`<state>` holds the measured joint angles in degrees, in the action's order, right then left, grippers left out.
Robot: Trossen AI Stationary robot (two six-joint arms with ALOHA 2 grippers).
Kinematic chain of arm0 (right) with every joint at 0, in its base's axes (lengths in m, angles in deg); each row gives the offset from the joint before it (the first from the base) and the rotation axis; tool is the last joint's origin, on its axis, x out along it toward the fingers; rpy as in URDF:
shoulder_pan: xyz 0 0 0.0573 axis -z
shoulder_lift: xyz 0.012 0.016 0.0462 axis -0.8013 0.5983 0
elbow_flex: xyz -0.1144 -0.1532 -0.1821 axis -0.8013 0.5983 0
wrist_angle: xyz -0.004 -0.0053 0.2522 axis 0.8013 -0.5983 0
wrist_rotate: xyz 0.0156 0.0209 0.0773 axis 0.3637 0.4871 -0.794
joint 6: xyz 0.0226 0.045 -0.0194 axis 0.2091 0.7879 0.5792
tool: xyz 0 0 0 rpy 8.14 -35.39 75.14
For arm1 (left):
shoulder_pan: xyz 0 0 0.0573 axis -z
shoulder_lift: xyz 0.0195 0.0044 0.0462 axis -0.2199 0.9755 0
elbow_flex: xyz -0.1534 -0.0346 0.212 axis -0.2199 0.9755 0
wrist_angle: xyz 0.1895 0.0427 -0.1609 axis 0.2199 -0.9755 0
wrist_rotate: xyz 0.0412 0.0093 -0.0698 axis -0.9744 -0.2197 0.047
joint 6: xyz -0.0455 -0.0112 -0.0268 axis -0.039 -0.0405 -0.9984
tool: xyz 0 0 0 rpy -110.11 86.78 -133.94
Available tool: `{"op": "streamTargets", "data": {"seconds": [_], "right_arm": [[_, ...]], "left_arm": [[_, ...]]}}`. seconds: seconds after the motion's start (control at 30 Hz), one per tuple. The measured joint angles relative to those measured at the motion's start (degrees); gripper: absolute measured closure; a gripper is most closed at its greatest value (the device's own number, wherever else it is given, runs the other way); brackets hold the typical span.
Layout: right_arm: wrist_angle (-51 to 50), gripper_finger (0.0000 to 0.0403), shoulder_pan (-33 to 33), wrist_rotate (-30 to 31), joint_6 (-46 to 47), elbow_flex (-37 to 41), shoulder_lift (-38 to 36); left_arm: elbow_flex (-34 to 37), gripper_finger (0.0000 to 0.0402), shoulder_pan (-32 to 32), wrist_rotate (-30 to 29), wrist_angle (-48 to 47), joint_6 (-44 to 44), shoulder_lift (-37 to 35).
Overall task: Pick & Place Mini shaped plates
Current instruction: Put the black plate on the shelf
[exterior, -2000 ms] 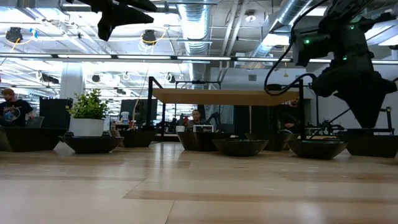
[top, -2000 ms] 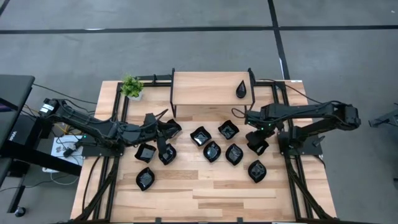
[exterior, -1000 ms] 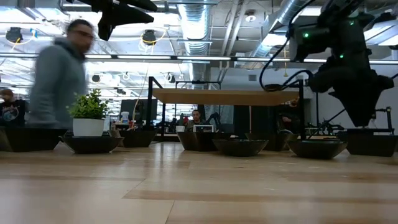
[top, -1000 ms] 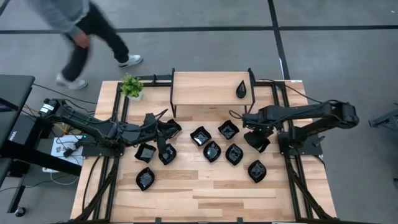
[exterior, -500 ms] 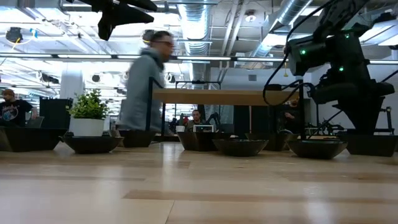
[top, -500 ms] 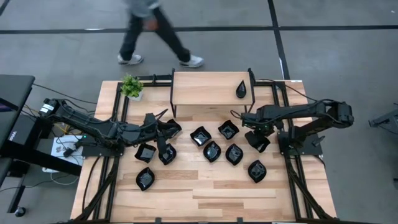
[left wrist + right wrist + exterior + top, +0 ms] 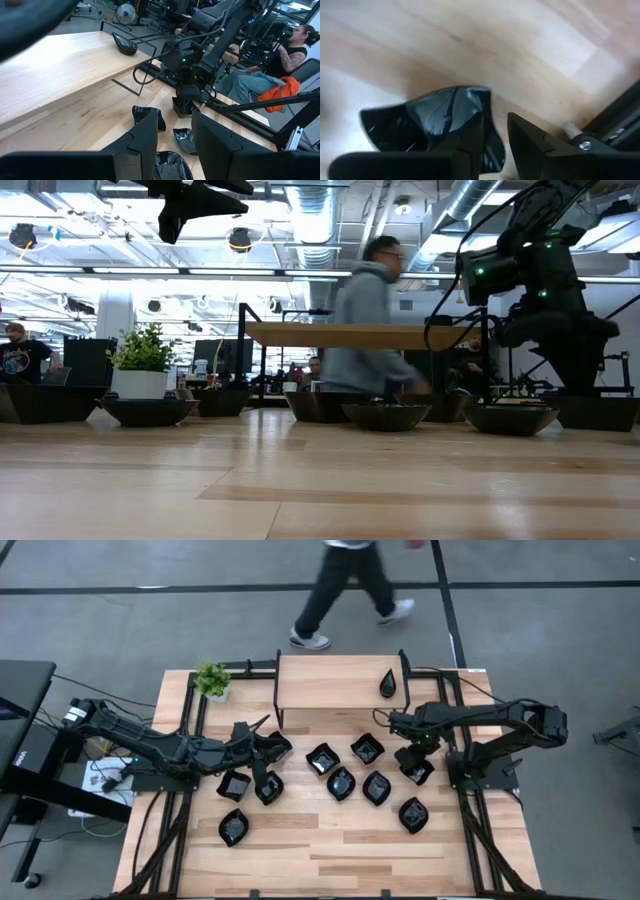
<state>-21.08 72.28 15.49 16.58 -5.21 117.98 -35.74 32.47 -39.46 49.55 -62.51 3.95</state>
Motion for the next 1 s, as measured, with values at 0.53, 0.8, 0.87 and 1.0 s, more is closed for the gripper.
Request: {"op": "streamTargets", "data": {"seconds": [0.53,0.8,0.87,1.0], "right_arm": [[0.8,0.0321,0.1,-2.3,-3.5,0.0,6.6],[0.8,0.0357,0.1,-3.7,-3.3,0.0,3.0],[0.8,0.0371,0.1,-3.9,-3.3,0.0,2.6],[0.8,0.0398,0.1,-3.9,-3.3,0.0,2.5]], "left_arm": [[0.0,0.0280,0.0,0.0,0.2,0.1,0.0],[0.0,0.0280,0.0,0.0,0.3,0.0,0.0],[0.0,0.0280,0.0,0.0,0.3,0.0,0.0],[0.0,0.0280,0.0,0.0,0.3,0.0,0.0]]}}
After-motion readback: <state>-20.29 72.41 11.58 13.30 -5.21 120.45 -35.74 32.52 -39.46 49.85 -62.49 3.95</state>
